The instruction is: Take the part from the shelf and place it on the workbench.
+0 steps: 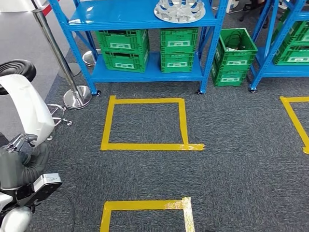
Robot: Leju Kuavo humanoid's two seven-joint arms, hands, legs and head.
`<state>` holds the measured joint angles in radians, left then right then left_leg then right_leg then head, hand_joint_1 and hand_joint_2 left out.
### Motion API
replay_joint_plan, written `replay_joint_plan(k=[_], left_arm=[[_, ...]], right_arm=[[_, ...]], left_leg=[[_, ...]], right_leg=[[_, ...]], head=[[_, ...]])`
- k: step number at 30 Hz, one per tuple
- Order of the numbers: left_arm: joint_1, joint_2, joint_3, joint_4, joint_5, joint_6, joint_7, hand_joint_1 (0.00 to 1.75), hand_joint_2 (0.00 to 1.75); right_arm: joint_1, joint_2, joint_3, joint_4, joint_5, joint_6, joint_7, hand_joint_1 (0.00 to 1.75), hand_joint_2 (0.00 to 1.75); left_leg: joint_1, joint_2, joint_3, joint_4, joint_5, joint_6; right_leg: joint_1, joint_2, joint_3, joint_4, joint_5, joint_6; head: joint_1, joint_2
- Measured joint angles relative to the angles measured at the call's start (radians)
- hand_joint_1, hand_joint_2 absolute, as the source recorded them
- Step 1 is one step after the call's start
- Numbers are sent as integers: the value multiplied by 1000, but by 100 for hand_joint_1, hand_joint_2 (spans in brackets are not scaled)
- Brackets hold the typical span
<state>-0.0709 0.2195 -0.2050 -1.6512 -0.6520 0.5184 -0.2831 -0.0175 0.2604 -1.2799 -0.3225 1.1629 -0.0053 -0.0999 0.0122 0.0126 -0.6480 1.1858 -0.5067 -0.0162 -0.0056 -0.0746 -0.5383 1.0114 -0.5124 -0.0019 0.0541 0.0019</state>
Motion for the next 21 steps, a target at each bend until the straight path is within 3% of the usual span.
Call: replay_joint_plan(k=[2,4,6,8,10,12,13,14,15,17,19,21], left_arm=[[-1,-1,-2,1,2,2,-5,175,175],[1,-4,-3,2,3,3,-11,175,175],[10,-7,-4,4,2,5,-14,175,175],[18,-15,-5,5,1,7,-14,175,175],[25,-26,-7,7,0,8,-14,175,175],[39,-36,-10,11,0,9,-14,175,175],[46,-40,-11,14,0,9,-14,175,175],[51,-44,-13,17,1,9,-15,175,175],[54,-47,-16,19,2,8,-16,175,175],[51,-53,-21,22,1,7,-17,175,175],[45,-58,-27,23,-2,5,-17,175,175],[43,-59,-34,23,-3,6,-17,175,175]], right_arm=[[1,4,0,-6,-2,14,3,0,0],[5,12,0,-23,-3,38,11,0,0],[8,26,0,-49,-6,59,21,0,0],[11,40,-1,-75,-13,75,23,0,0],[21,50,-4,-100,-20,88,19,0,0],[35,57,-8,-123,-26,97,16,0,0],[42,58,-9,-132,-28,99,15,0,0],[48,59,-10,-142,-30,101,14,0,0],[51,60,-10,-150,-33,102,15,0,0],[54,62,-10,-164,-39,100,22,0,0],[54,66,-10,-173,-47,96,33,0,0],[54,71,-10,-180,-52,93,42,0,0]], left_leg=[[-17,59,68,-126,33,20],[-30,85,85,-169,32,30],[-27,58,81,-178,39,34],[-20,32,81,-187,48,41],[-16,6,78,-189,53,47],[-16,-25,75,-188,55,49],[-16,-41,74,-188,56,49],[-16,-57,74,-186,56,48],[-15,-72,74,-184,56,47],[-15,-99,70,-176,55,41],[-14,-121,61,-171,57,29],[-11,-143,55,-173,64,16]], right_leg=[[7,-22,2,0,-2,2],[11,-46,2,1,-4,6],[11,-62,4,1,-10,15],[7,-13,-14,42,-42,25],[3,53,-67,158,-104,31],[2,71,-122,270,-141,33],[2,73,-130,280,-131,33],[2,76,-118,251,-103,33],[1,84,-90,188,-63,31],[-4,128,-30,58,-13,28],[-5,155,-2,6,-7,22],[-4,136,4,1,-3,12]], head=[[0,0],[-1,0],[-1,0],[2,0],[5,0],[6,0],[6,0],[6,0],[6,0],[5,0],[5,0],[5,0]])
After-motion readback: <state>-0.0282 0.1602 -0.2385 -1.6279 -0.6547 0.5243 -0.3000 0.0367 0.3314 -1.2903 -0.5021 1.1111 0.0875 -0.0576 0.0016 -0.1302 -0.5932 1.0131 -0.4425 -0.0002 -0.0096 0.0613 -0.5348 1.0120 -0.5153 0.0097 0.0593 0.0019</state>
